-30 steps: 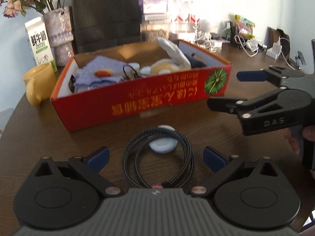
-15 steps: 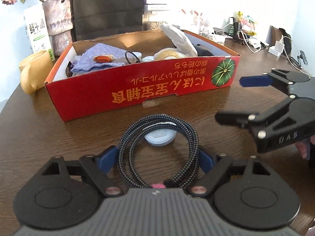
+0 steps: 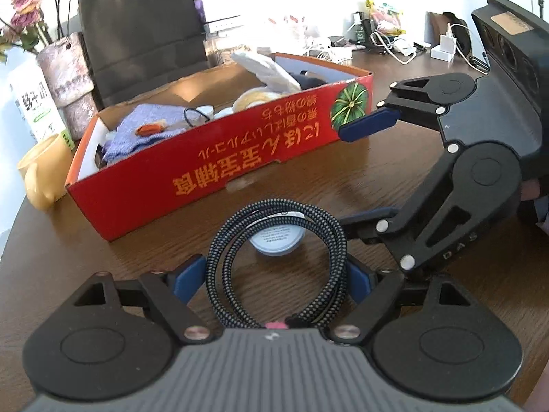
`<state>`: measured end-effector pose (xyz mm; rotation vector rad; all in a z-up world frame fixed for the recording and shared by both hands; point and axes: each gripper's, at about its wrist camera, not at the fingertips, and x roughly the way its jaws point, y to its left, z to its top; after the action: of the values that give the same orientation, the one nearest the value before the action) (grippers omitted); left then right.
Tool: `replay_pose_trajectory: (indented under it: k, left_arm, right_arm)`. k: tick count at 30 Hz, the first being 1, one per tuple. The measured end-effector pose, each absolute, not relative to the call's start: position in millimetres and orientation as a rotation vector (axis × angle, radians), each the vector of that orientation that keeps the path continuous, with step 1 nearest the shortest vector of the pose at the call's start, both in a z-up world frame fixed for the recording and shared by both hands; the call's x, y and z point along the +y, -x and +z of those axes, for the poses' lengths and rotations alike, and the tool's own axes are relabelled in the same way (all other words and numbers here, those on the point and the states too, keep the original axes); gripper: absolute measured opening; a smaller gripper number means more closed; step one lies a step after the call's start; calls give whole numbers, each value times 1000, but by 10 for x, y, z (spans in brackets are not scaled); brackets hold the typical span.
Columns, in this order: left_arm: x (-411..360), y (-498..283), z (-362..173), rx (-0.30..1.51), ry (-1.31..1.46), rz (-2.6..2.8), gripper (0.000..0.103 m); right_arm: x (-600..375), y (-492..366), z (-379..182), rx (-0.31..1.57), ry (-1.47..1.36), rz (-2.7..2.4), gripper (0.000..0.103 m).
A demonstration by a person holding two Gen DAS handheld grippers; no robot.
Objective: Organize objects
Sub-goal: 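Grasp the braided cable with the left tool while the right tool grasps the white puck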
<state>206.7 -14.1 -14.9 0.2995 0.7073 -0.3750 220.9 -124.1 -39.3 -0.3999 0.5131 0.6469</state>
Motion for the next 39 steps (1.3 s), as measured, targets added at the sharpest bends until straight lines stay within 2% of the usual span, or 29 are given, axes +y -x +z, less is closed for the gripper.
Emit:
replay_pose_trajectory:
  k: [8, 11, 13, 32, 33, 36, 39]
  left_arm:
    - [-150, -2064, -156, 709, -305, -401, 84]
    - [-155, -2079, -162, 710, -304, -415, 84]
    - [-141, -2100, -164, 716, -300, -419, 85]
    - [249, -1848, -4, 665, -228, -274, 84]
    - [290, -1841, 1, 666, -216, -259, 84]
    - [374, -1825, 0, 671, -196, -211, 84]
    - [426, -1841, -16, 680, -180, -187, 83]
  right_arm:
    - [-1333, -2444, -298, 535, 205, 613, 86]
    - [-1280, -2542, -340, 587, 177, 685, 75]
    - [-1270, -2584, -379, 621, 166, 720, 60]
    - [-1201, -2415, -381, 572, 204, 725, 60]
    - [-1194, -2371, -369, 562, 199, 723, 62]
    - [-1137, -2200, -321, 524, 202, 714, 78]
    - [-1048, -2106, -324, 529, 213, 710, 79]
